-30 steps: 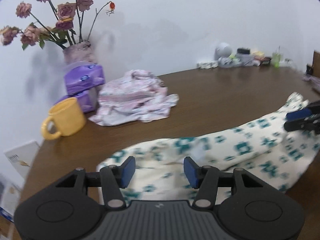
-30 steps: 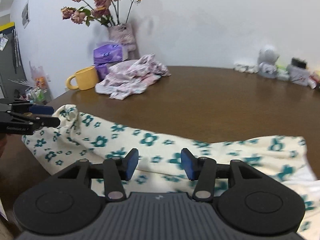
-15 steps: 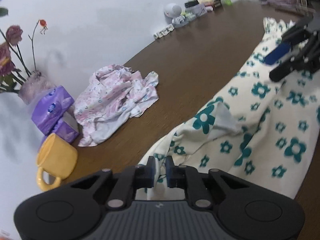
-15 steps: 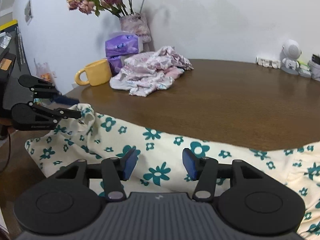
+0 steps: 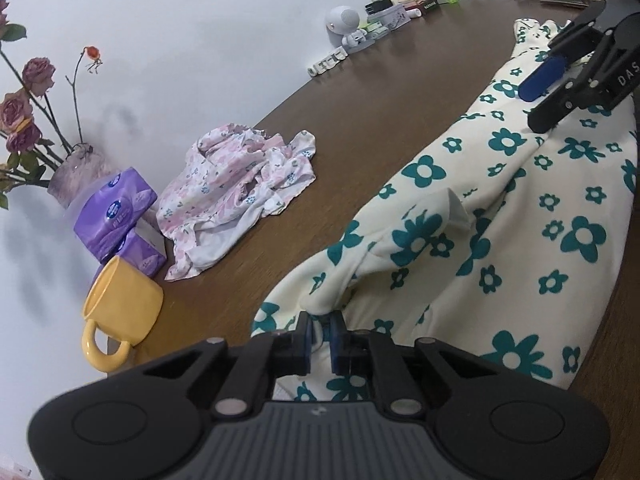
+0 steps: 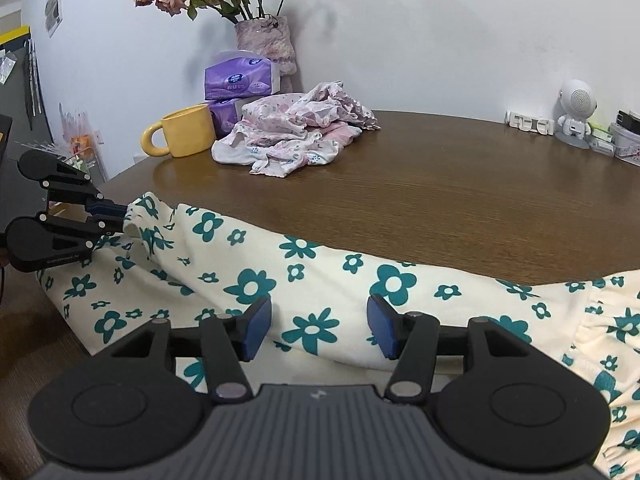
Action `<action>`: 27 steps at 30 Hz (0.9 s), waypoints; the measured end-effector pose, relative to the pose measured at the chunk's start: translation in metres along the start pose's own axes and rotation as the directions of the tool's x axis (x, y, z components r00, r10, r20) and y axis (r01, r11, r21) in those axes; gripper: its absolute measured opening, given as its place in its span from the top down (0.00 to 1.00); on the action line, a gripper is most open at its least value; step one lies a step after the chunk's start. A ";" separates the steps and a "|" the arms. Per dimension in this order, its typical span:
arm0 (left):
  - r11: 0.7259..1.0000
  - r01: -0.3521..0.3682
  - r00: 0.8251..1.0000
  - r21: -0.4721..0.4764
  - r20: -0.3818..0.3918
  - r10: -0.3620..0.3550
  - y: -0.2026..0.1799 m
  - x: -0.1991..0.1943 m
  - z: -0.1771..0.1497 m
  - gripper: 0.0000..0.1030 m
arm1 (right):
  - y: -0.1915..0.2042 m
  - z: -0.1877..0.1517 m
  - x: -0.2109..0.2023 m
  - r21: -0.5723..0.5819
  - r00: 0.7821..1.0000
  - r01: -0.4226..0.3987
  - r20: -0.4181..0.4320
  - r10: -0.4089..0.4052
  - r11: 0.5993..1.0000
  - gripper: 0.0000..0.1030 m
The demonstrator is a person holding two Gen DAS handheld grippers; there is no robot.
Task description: Fold clothes
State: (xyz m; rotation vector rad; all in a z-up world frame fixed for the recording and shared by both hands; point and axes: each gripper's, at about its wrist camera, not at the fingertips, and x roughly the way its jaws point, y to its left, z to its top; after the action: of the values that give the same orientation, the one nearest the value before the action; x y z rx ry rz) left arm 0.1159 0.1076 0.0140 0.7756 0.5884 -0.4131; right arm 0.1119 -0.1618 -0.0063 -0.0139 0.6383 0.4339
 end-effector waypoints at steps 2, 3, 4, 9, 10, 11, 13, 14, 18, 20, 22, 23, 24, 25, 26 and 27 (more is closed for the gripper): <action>0.999 0.019 1.000 -0.040 0.002 -0.019 0.010 -0.005 0.001 0.84 | 0.000 0.000 0.000 0.002 1.000 -0.002 0.000 0.002 1.000 0.47; 0.997 0.033 0.999 -0.070 0.008 -0.032 0.017 -0.008 0.002 0.81 | 0.000 0.000 0.000 0.003 1.000 -0.002 0.000 0.002 1.000 0.46; 0.994 0.043 0.999 -0.098 0.015 -0.042 0.024 -0.011 0.003 0.76 | 0.000 0.000 0.000 0.004 1.000 -0.003 0.000 0.003 1.000 0.45; 0.990 0.035 0.999 -0.134 0.036 -0.030 0.055 -0.014 0.017 0.71 | 0.003 0.000 0.001 -0.007 1.000 -0.005 -0.004 0.005 1.000 0.40; 0.990 0.056 0.998 -0.126 0.036 -0.052 0.060 -0.012 0.021 0.71 | 0.003 0.000 0.001 -0.008 1.000 -0.006 -0.004 0.006 1.000 0.39; 0.990 0.079 0.996 -0.115 0.037 -0.076 0.065 -0.009 0.024 0.71 | 0.003 0.000 0.001 -0.008 1.000 -0.007 -0.004 0.007 1.000 0.39; 0.987 0.149 0.988 -0.057 0.043 -0.146 0.068 -0.002 0.029 0.69 | 0.003 0.000 0.000 -0.006 1.000 -0.011 -0.004 0.011 1.000 0.38; 0.982 0.186 0.982 -0.002 0.044 -0.186 0.067 0.002 0.031 0.68 | 0.002 0.000 0.000 -0.003 1.000 -0.013 -0.003 0.013 1.000 0.38; 0.946 0.282 0.959 0.159 -0.017 -0.283 0.060 0.020 0.032 0.67 | 0.001 -0.001 -0.001 0.003 1.000 -0.018 -0.002 0.018 1.000 0.38; 0.921 0.337 0.941 0.192 -0.051 -0.334 0.060 0.028 0.032 0.68 | 0.001 -0.001 -0.001 0.000 1.000 -0.017 -0.003 0.017 1.000 0.38; 0.900 0.383 0.924 0.207 -0.071 -0.377 0.060 0.032 0.030 0.74 | 0.002 0.000 0.000 -0.005 1.000 -0.016 -0.005 0.016 1.000 0.37; 0.891 0.403 0.915 0.210 -0.077 -0.395 0.059 0.033 0.029 0.80 | 0.003 0.000 0.000 -0.007 1.000 -0.015 -0.006 0.015 1.000 0.36; 0.886 0.412 0.911 0.212 -0.077 -0.405 0.059 0.032 0.027 0.83 | 0.003 0.000 0.000 -0.008 1.000 -0.015 -0.006 0.015 1.000 0.36; 0.887 0.407 0.913 0.217 -0.073 -0.401 0.057 0.029 0.025 0.86 | 0.003 0.000 0.000 -0.009 1.000 -0.014 -0.007 0.014 1.000 0.36; 0.889 0.401 0.916 0.221 -0.069 -0.396 0.056 0.027 0.023 0.90 | 0.004 0.000 0.000 -0.010 1.000 -0.014 -0.007 0.013 1.000 0.35; 0.896 0.387 0.921 0.219 -0.059 -0.384 0.056 0.025 0.021 0.91 | 0.004 0.000 0.000 -0.011 1.000 -0.014 -0.007 0.014 1.000 0.35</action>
State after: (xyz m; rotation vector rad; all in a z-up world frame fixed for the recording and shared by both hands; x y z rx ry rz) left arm 0.1725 0.1244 0.0398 0.8817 0.7198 -0.8546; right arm 0.1107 -0.1582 -0.0058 -0.0213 0.6434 0.4507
